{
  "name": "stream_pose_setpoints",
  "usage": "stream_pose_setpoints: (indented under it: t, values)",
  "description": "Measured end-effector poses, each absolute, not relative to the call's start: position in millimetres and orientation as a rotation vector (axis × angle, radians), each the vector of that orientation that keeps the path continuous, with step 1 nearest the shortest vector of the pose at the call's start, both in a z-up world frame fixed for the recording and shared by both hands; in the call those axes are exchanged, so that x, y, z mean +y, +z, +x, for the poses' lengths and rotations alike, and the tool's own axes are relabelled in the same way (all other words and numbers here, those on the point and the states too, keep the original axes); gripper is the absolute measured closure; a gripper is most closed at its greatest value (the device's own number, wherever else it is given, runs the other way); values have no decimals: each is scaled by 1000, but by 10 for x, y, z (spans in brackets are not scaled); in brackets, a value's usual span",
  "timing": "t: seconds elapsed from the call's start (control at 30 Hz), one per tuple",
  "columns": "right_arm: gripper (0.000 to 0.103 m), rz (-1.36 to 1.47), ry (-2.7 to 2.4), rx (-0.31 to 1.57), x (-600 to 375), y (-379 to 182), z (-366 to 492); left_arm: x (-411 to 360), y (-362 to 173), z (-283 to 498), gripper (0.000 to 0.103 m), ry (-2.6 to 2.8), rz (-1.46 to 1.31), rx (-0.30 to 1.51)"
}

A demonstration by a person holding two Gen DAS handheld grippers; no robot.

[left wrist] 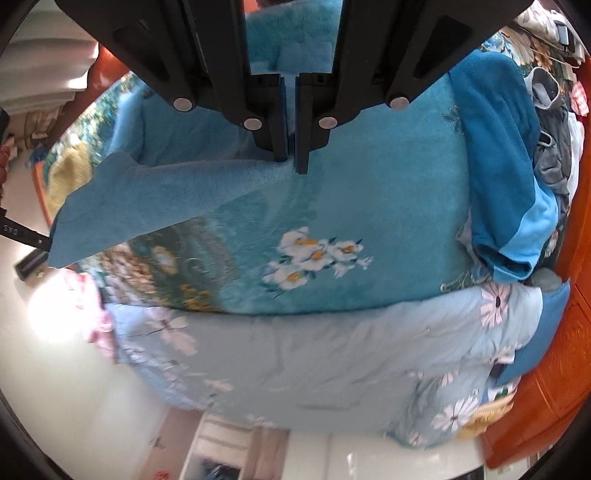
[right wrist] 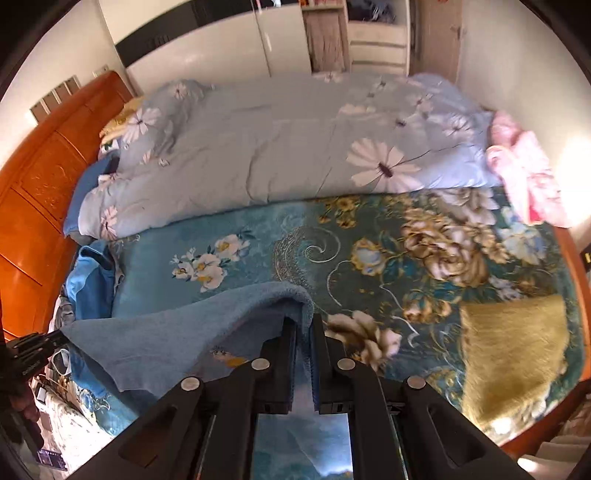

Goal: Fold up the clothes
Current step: 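Lift the sweater with both tools and shake it open above the bed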

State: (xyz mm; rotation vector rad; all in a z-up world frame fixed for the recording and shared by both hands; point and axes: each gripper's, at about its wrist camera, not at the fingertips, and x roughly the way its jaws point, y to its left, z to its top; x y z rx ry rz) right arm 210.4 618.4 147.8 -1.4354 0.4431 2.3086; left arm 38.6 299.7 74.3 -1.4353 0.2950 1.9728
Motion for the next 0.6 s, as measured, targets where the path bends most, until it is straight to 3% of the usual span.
stream_pose_setpoints:
  t: [0.6]
  values:
    - [96, -1828, 2139, 507, 7476, -323, 357, 4306, -752, -1061, 97, 1908, -1776, 469]
